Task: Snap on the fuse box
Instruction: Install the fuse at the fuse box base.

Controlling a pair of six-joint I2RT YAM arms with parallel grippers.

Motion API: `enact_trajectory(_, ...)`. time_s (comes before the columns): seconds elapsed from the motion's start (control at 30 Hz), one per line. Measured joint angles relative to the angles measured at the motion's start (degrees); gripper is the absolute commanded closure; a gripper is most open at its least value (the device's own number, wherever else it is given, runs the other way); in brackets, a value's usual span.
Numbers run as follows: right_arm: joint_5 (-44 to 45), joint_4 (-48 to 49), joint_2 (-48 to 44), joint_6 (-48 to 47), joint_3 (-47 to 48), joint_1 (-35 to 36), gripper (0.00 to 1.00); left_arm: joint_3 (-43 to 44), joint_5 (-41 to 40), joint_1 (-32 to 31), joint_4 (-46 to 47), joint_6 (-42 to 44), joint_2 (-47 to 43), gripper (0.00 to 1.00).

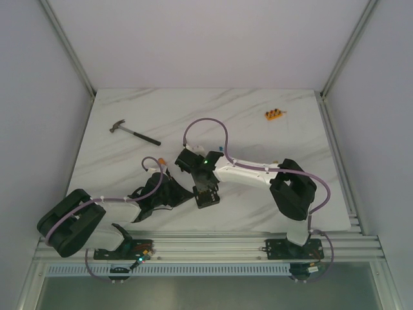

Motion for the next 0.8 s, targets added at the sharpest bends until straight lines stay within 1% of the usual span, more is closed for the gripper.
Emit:
enact_trajectory(0.1, 0.0, -0.1, 0.6, 0.0, 0.0, 0.0, 0.82, 0.0, 0.0, 0.0, 0.0, 0.0, 0.0, 0.82)
enact_trajectory(0.23, -0.1, -0.1, 1.1, 0.0, -0.1, 0.0, 0.85, 0.0, 0.0, 0.0, 0.0, 0.0, 0.0, 0.82)
enact_trajectory(0.47, -0.5, -0.1, 1.1, 0.0, -0.1, 0.0, 1.0, 0.0, 0.0, 0.0, 0.0, 0.0, 0.0, 0.82)
enact_trajectory(0.8, -2.2, 1.5, 0.4, 0.1, -1.9, -1.1, 1.0, 0.0, 0.0, 0.0, -0.1, 0.0, 0.0, 0.82)
